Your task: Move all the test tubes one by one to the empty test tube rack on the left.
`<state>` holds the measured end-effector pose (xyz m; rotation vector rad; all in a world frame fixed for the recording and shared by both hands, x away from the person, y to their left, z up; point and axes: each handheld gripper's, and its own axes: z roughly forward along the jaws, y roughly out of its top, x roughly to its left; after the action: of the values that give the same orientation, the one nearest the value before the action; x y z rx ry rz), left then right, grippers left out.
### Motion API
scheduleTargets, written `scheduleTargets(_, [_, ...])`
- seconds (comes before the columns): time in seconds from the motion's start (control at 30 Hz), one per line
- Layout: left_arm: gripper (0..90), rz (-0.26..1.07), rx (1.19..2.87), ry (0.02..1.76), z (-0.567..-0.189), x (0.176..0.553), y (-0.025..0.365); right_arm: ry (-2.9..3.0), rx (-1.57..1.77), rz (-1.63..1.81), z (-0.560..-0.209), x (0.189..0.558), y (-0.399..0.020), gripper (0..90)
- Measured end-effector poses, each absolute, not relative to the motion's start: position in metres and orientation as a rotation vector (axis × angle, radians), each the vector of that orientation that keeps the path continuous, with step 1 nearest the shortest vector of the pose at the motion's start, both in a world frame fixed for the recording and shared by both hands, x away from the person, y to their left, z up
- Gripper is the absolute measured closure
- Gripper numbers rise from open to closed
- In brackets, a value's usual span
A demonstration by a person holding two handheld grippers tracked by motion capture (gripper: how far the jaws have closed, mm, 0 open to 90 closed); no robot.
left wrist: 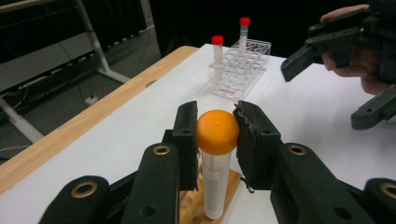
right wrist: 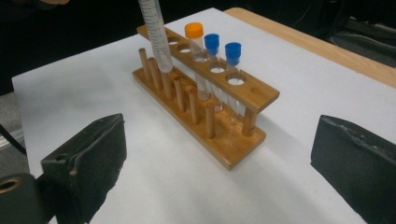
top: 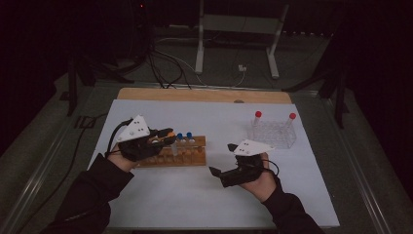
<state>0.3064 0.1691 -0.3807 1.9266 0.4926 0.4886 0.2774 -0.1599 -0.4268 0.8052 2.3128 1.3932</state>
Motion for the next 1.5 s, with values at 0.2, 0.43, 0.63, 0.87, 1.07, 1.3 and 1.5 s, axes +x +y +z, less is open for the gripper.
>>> scheduleTargets(0.2, [71.8, 0.527, 1.92, 0.521, -0.378, 0.31, 0.18, 2.305, 0.788, 1.417, -0.425, 0.276, -0.163, 0.0])
scheduleTargets(0.43, [71.8, 0.569, 1.915, 0.56, -0.377, 0.32, 0.191, 2.303, 0.781, 1.458, -0.423, 0.277, -0.167, 0.0])
scheduleTargets(0.63, [71.8, 0.588, 1.895, 0.626, -0.385, 0.335, 0.197, 2.294, 0.782, 1.463, -0.422, 0.278, -0.169, 0.0])
scheduleTargets(0.87, [71.8, 0.568, 1.902, 0.656, -0.404, 0.345, 0.197, 2.299, 0.792, 1.457, -0.425, 0.279, -0.171, 0.0])
scheduleTargets(1.07, [71.8, 0.537, 1.933, 0.67, -0.421, 0.348, 0.192, 2.3, 0.786, 1.449, -0.426, 0.28, -0.172, 0.0])
scheduleTargets(1.3, [71.8, 0.524, 1.955, 0.688, -0.438, 0.349, 0.189, 2.303, 0.79, 1.445, -0.426, 0.28, -0.173, 0.0])
scheduleTargets(1.5, [71.8, 0.52, 1.988, 0.698, -0.447, 0.35, 0.187, 2.302, 0.792, 1.45, -0.426, 0.28, -0.173, 0.0])
